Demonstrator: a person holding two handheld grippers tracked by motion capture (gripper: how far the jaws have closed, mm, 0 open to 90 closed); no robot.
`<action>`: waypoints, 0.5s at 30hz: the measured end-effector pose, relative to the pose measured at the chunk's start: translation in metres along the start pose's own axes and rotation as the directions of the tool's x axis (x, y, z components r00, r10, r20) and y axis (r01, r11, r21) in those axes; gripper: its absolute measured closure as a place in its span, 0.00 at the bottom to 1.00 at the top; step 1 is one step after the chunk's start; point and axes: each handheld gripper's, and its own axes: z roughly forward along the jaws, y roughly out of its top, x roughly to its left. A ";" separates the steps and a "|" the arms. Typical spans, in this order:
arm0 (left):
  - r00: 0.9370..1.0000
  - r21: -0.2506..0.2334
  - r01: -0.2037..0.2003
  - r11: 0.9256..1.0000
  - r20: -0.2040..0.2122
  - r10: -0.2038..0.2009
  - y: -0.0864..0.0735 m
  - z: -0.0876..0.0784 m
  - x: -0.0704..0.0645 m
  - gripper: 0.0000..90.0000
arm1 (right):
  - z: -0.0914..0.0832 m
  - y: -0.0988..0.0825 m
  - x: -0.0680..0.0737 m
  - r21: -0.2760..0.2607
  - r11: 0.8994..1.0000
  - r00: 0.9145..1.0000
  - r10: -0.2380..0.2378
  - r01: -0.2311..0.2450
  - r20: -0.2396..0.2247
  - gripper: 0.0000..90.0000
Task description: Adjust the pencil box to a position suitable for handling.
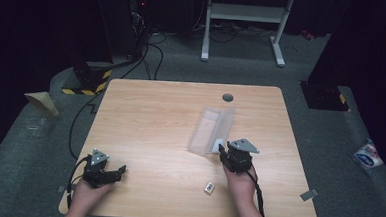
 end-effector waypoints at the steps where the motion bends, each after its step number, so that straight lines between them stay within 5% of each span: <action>1: 1.000 0.000 0.000 1.000 0.000 0.000 0.000 0.000 0.000 0.17 | 0.000 -0.001 0.000 0.001 1.000 1.000 -0.002 0.002 -0.001 0.71; 10: 1.000 0.000 0.000 1.000 0.000 0.000 0.000 0.000 0.000 0.17 | -0.001 -0.003 -0.008 0.001 1.000 1.000 -0.009 0.009 0.020 0.75; 15: 1.000 0.000 0.000 1.000 -0.001 0.000 0.000 0.000 0.000 0.17 | -0.002 -0.001 -0.028 0.001 1.000 0.998 0.011 -0.011 0.069 0.74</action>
